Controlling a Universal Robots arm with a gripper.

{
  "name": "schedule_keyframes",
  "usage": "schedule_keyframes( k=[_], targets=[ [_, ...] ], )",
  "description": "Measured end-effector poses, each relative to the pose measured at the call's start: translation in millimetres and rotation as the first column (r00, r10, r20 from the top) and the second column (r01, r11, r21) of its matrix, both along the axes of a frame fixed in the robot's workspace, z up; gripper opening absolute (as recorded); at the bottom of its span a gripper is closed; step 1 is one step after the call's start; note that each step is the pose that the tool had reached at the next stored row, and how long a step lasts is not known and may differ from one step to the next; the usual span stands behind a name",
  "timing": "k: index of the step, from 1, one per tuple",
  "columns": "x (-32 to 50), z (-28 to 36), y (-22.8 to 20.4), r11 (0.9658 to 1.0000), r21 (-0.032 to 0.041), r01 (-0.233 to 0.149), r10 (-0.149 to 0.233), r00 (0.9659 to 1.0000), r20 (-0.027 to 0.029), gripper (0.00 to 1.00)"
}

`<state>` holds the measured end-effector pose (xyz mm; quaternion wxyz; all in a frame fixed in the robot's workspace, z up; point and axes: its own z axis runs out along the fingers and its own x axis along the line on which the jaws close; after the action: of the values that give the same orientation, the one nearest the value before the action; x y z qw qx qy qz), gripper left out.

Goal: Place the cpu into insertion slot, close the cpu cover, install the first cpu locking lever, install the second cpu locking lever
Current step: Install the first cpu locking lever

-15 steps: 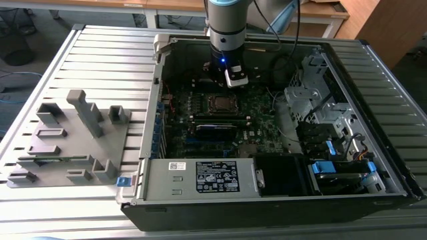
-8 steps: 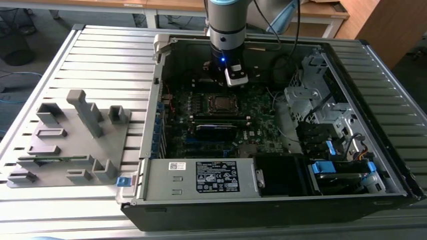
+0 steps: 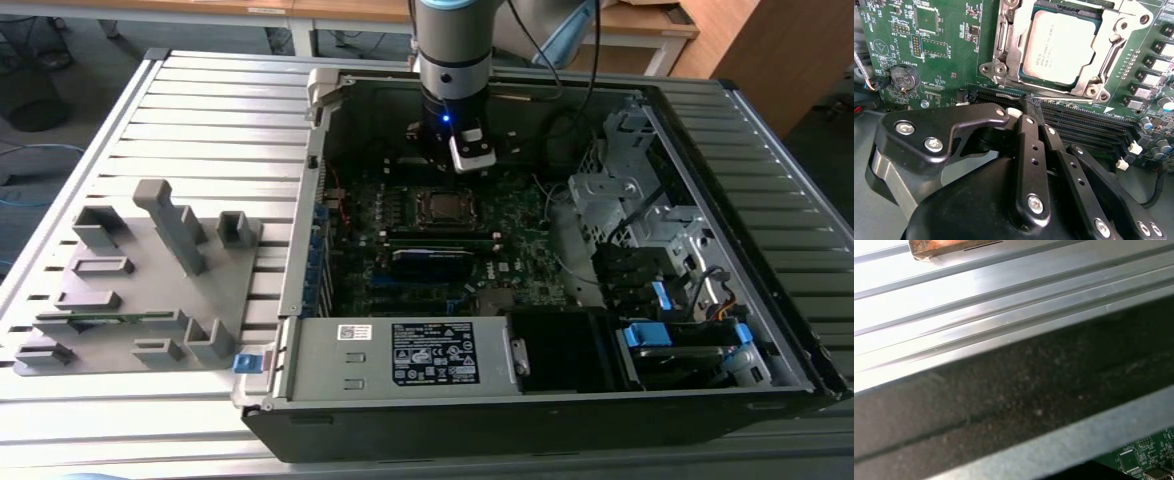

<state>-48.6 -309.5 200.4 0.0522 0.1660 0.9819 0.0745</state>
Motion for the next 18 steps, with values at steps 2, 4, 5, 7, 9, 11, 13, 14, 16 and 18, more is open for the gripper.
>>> schedule_keyframes(
  k=[2, 4, 5, 7, 9, 11, 13, 14, 16, 18],
  targets=[
    [0.0, 0.0, 0.0, 1.0, -0.0004, 0.002, -0.002, 1.0, -0.0001, 0.11],
    [0.0, -0.2, 0.0, 1.0, -0.0017, 0.003, -0.003, 1.0, 0.0004, 0.11],
    [0.0, -0.3, 0.0, 1.0, -0.0022, 0.003, -0.003, 1.0, 0.0011, 0.11],
    [0.0, -0.4, 0.0, 1.0, -0.0024, 0.004, -0.004, 1.0, 0.0022, 0.11],
    [0.0, -0.5, 0.0, 1.0, -0.0023, 0.006, -0.006, 1.0, 0.0025, 0.11],
    [0.0, -0.5, 0.0, 1.0, -0.0024, 0.008, -0.008, 1.0, 0.0024, 0.11],
    [0.0, -0.5, 0.0, 1.0, -0.0025, 0.008, -0.008, 1.0, 0.0024, 0.11],
    [0.0, -0.6, 0.0, 1.0, -0.0024, 0.008, -0.008, 1.0, 0.0024, 0.11],
    [0.5, -0.6, 0.0, 1.0, -0.0024, 0.008, -0.008, 1.0, 0.0024, 0.11],
    [1.4, -0.8, 0.0, 1.0, -0.0024, 0.008, -0.008, 1.0, 0.0025, 0.11]
  ],
)
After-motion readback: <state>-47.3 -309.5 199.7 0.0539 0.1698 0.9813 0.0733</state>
